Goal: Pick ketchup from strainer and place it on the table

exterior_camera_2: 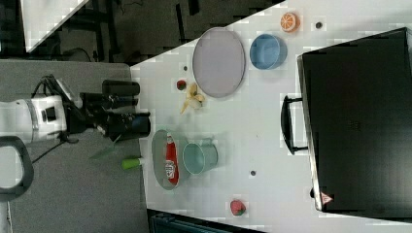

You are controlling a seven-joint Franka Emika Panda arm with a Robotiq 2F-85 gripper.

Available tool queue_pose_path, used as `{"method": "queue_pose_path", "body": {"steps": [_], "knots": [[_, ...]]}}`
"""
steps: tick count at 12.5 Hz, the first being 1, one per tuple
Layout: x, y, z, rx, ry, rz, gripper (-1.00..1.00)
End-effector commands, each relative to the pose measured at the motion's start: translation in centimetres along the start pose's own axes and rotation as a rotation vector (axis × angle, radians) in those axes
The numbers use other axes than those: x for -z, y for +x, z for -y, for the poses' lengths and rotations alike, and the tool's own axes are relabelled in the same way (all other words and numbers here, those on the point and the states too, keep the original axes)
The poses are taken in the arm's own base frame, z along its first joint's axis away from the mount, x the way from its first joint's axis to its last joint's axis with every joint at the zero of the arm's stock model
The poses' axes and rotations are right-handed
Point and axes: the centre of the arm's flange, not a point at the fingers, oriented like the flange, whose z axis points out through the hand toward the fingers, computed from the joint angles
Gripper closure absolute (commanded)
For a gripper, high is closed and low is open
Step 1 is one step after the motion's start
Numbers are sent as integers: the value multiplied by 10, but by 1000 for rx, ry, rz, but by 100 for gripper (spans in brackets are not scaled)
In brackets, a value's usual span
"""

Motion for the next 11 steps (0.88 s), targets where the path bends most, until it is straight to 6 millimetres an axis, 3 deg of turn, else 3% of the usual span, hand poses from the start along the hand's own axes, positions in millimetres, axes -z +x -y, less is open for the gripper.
{"method": "queue_pose_path", "body": {"steps": [1,3,7,11], "knots": [[69,-84,-98,-107,-11,65,-58],[62,-93,-81,-72,-28,70,-100],[34,-137,-4,92,-59,45,-100],[-3,-200,73,268,-68,16,-100]]}}
